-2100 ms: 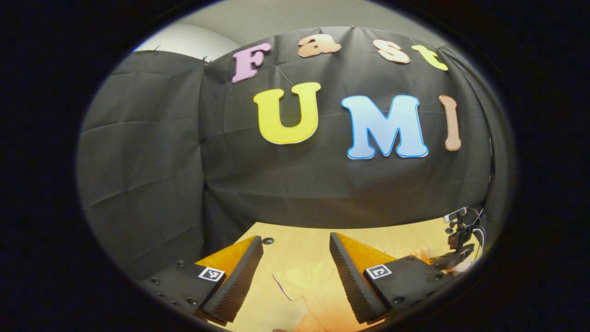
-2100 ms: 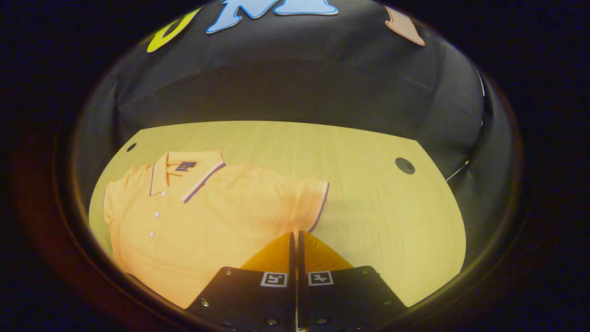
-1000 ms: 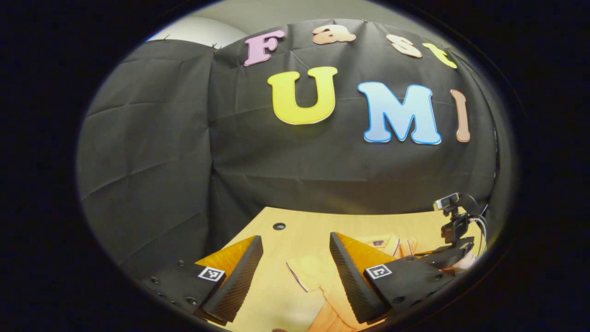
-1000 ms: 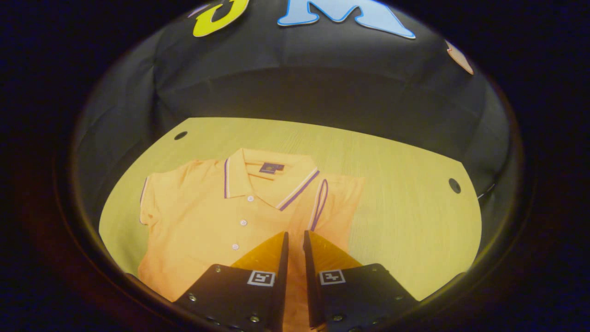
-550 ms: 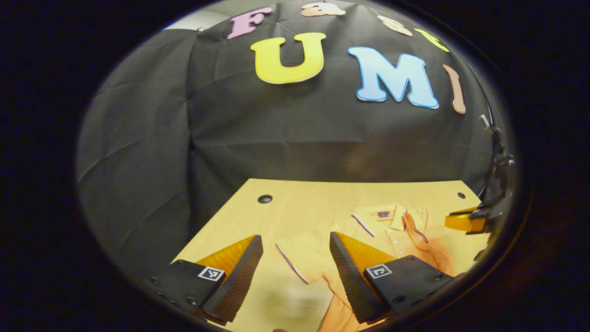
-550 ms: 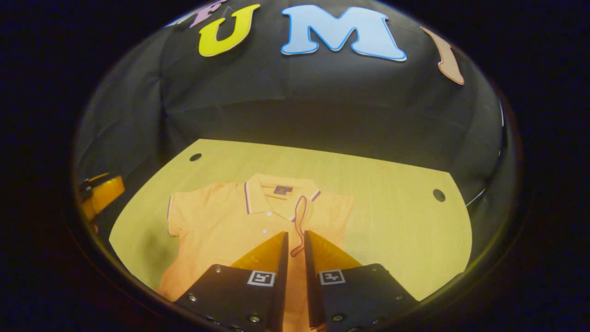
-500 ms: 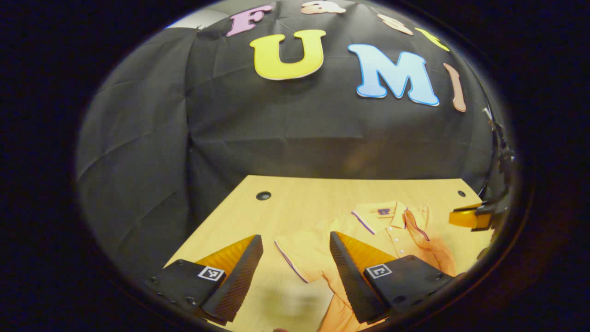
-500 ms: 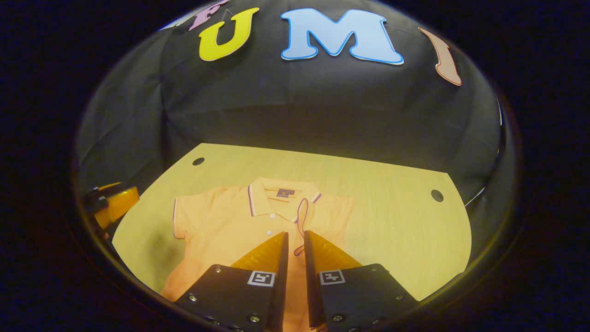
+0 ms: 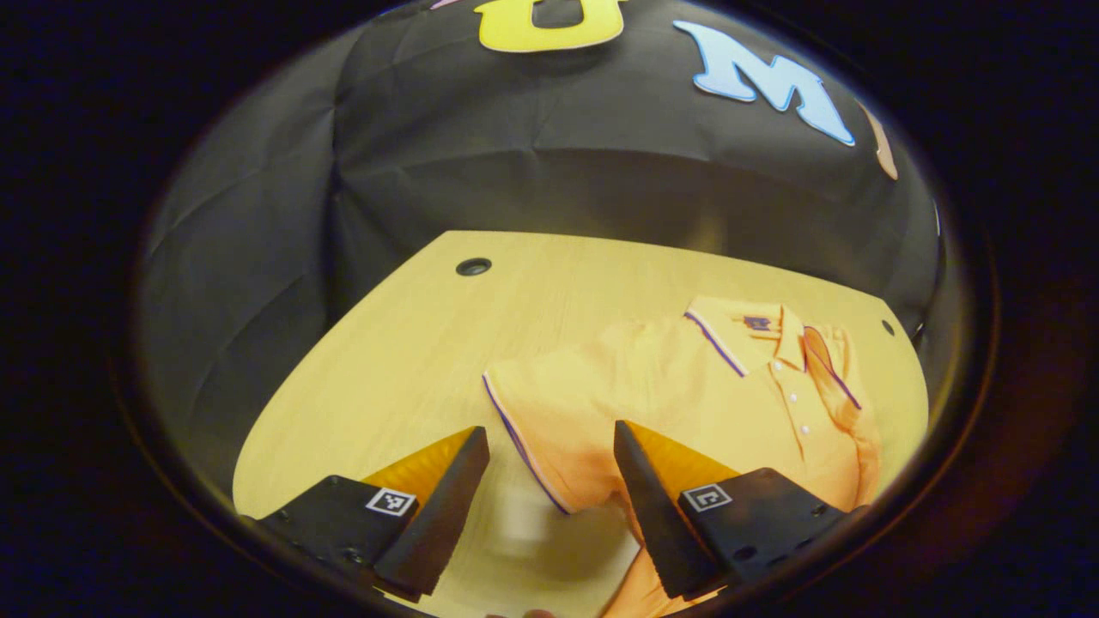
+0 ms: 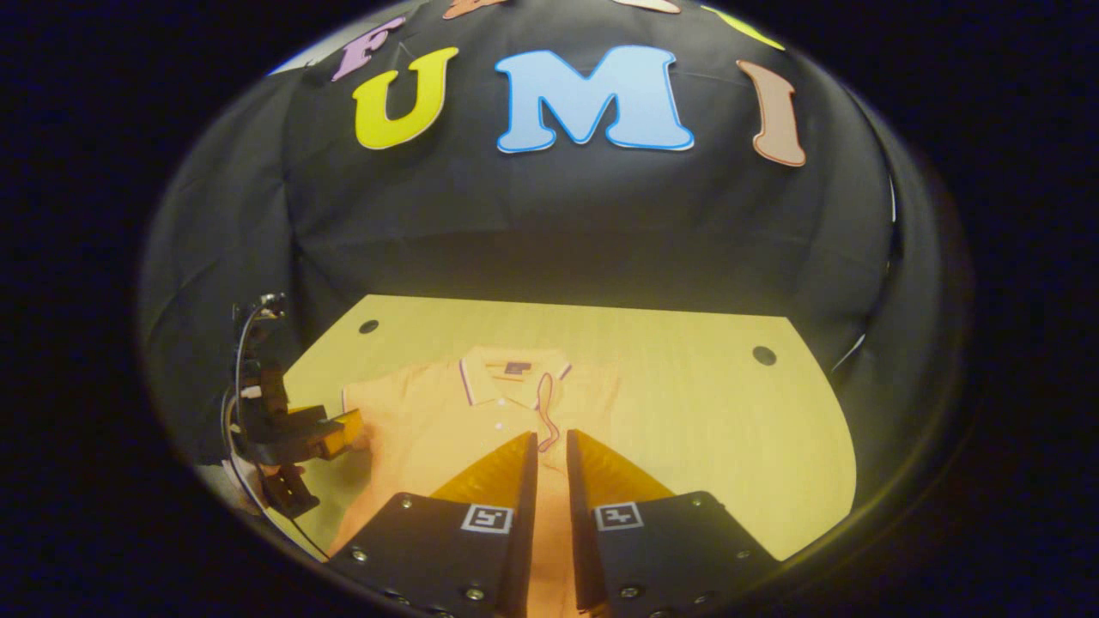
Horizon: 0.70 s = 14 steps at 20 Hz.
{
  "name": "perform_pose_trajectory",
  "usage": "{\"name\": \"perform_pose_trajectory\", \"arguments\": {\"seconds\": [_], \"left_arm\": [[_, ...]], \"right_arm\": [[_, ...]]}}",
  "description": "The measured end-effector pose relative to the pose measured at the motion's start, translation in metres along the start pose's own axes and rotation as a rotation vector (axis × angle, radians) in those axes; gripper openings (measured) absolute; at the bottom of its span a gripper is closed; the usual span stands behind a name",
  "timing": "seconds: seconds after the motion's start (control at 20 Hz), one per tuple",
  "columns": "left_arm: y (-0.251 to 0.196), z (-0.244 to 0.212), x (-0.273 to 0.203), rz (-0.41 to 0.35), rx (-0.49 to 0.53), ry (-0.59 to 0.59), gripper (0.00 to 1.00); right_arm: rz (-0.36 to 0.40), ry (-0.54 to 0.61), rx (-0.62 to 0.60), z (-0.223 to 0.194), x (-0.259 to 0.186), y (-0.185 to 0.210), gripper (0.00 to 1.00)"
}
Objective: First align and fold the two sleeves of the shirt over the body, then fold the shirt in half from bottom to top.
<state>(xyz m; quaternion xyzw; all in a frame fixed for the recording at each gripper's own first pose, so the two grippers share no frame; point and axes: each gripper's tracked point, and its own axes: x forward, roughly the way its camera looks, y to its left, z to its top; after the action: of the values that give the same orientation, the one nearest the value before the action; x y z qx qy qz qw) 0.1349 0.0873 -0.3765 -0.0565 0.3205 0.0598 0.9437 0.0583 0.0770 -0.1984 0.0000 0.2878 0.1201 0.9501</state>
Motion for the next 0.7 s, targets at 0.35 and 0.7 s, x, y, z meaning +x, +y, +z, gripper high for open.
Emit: {"name": "perform_pose_trajectory", "arguments": {"seconds": [0.35, 0.7], "left_arm": [[-0.003, -0.019, 0.019, 0.01, -0.012, 0.029, 0.97], [-0.012, -0.019, 0.02, -0.003, -0.007, 0.023, 0.24]], "right_arm": [[-0.076, 0.029, 0.045, -0.019, -0.022, -0.031, 0.21], [-0.08, 0.036, 0.051, -0.028, -0.027, -0.033, 0.2]]}}
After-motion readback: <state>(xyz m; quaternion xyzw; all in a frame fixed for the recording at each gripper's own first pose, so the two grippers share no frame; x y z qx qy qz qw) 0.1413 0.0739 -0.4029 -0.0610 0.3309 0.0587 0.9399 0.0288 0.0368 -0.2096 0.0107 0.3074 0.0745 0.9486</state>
